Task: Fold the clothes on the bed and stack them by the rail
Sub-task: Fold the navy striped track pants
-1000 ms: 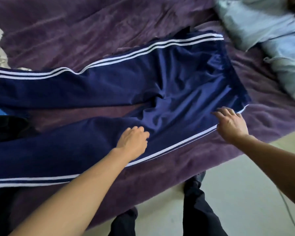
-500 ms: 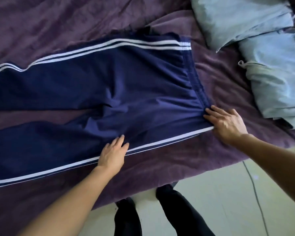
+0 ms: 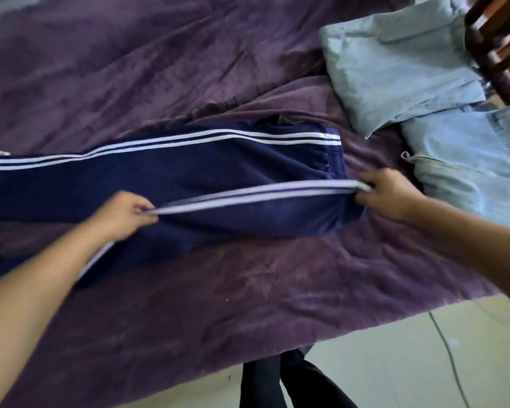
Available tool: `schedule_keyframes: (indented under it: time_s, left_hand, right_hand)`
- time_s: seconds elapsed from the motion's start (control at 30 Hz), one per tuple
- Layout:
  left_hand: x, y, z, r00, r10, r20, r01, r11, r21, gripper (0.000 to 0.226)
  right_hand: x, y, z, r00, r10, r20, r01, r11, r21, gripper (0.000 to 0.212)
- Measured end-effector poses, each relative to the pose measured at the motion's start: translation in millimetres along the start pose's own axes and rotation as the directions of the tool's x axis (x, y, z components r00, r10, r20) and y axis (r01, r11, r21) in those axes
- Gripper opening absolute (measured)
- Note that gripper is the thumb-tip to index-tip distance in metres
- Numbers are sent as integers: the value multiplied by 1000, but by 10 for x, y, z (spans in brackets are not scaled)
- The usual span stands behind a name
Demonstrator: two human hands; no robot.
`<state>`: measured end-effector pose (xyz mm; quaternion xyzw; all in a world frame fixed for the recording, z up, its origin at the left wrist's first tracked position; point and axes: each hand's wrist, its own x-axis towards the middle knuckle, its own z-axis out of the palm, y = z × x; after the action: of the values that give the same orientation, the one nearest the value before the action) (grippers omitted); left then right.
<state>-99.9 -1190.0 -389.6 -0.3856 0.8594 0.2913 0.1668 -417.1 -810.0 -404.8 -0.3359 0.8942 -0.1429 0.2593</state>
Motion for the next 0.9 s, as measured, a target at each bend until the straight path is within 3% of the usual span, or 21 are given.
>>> schedule_keyframes:
  time_s: [0.1,0.2,0.33,0.43,0.5,0.57,0.63,0.7,0.77,0.83,0.9]
  left_hand:
    - [491,34,-408,980,-51,-192,30,994,-110,14]
    - [1016,100,-551,958,-83,-276,49,991,-127,20]
    - [1681,213,-414,939,-62,-339,62,998,-11,19]
    - [1971,358,-160,898,-141,-416,163,986,18,24]
    - [1969,420,30,886,-81,-457,153,981,123,30]
    - [1801,410,247,856,142,-498,-30,973,228,29]
    - [1488,364,520,786,440,-435,-290,883,369,32]
    - [1206,274,816,761,619,-194,-459,726,513,51]
    - [1110,186,1013,840,543,24,-456,680,574,71]
    - [1146,198,1071,910,409,70,-374,733,569,78]
    - [1169,301,1125,900,421,108,-411,742,530,71]
  right_hand:
    - [497,-185,-171,994,63,-86,-49,987,152,10]
    - [944,-287,-166,977,171,-125,-144,969,203,24]
    - [1346,-269,19,936,304,-180,-288,952,107,37]
    - [1429,-264,212,894,311,-322,-339,940,-32,45]
    - [1405,-263,344,866,341,-365,-356,934,27,58]
    - [1315,-252,469,826,475,-302,-450,880,154,72]
    - [1195,-253,603,787,573,-228,-538,819,199,76]
    - [1131,-271,716,767,605,-214,-561,794,235,69]
    - [1102,-253,756,760,606,-232,-533,787,311,57]
    - [1079,-138,677,762,577,-294,-498,812,304,51]
    - [1040,60,526,748,557,-361,-527,829,189,53]
